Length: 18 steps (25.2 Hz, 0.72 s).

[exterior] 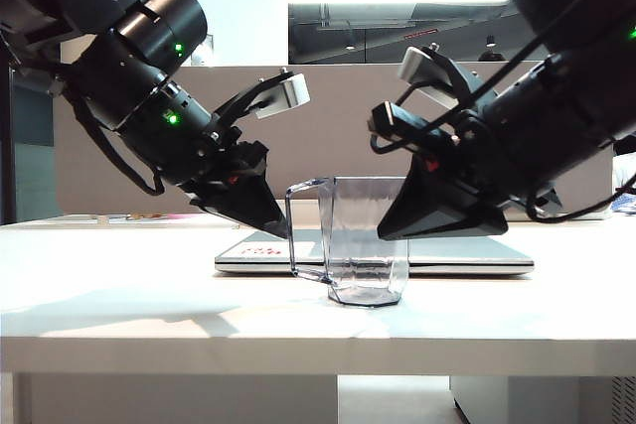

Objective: Pick up the water cup and place it on the side of the laptop close to you.

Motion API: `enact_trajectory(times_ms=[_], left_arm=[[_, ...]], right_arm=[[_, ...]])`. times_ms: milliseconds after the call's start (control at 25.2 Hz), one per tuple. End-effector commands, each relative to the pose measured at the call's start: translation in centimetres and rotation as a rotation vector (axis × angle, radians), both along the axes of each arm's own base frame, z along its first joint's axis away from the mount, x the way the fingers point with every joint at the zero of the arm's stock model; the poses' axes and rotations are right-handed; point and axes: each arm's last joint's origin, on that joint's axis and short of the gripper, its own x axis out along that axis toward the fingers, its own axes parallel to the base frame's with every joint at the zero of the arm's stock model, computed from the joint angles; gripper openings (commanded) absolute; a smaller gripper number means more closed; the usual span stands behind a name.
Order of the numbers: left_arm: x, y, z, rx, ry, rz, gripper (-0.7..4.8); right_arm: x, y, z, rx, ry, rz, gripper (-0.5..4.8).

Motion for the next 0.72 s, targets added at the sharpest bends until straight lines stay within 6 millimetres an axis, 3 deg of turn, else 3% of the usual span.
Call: enact_trajectory(times_ms=[40, 715], left_arm=[[0.0, -0.1, 0.2, -0.011, -0.005, -0.008, -0.06], [-1.1, -1.1, 0.1, -0.104, 0.105, -0.127, -0.06]], right_arm=[[0.3, 0.2, 0.4, 0.019, -0.026, -0.005, -0.02], [0.7, -0.1, 0.6, -0.015, -0.056, -0.092, -0.02]])
